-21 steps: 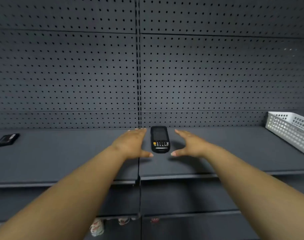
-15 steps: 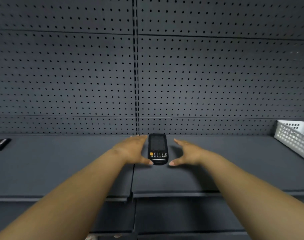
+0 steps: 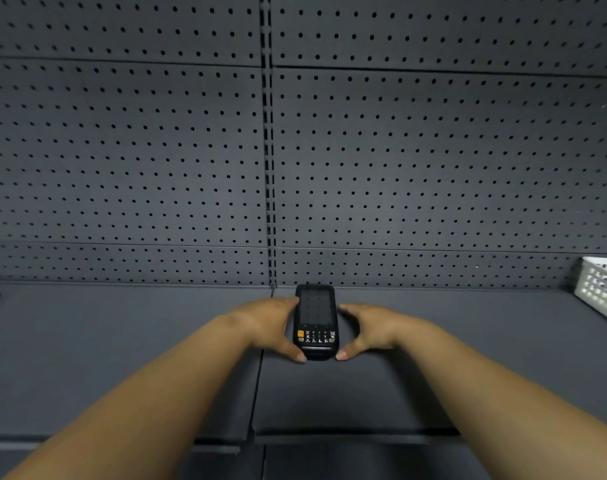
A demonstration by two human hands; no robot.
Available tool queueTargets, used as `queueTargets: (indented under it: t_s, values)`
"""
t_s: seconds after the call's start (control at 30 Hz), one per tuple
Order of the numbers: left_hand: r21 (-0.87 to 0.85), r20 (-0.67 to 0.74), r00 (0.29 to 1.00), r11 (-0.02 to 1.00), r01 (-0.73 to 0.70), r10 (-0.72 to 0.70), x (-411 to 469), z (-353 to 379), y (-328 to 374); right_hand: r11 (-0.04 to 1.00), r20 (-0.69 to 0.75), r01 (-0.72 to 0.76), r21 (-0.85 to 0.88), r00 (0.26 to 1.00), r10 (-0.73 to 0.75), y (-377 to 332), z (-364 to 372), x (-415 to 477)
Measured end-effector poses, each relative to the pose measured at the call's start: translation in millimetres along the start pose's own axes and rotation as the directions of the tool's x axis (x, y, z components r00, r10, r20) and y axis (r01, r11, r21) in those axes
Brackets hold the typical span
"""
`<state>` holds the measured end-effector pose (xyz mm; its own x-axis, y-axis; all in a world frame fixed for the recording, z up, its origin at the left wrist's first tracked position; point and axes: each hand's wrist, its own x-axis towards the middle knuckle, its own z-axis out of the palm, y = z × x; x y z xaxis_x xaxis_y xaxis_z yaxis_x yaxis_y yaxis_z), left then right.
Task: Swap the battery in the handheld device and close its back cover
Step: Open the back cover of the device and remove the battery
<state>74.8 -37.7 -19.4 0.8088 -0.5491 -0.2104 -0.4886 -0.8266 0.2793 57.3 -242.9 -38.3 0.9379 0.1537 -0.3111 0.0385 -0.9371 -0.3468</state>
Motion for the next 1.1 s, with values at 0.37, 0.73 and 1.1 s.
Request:
queueTargets:
  t_s: [0.37,0.73,1.1]
  values:
    - [-0.058,-0.027,0.998,0.997,-0.06,0.058,7.8,3.4,-5.9,0.997,0.003,0.014,0.072,1.0,-0.015,-3.1,3.3,6.2]
    - [-0.352,0.03,0.998,0.935,-0.041,0.055,17.6,7.0,-13.9,0.992,-0.015,0.061,0.114,0.998,-0.06,-16.4,-7.3,8.9]
    - [-0.416,0.099,0.995,0.909,0.039,0.002,12.9,4.8,-33.7,0.972,-0.003,0.104,0.209,0.994,-0.106,-36.7,-13.9,20.3]
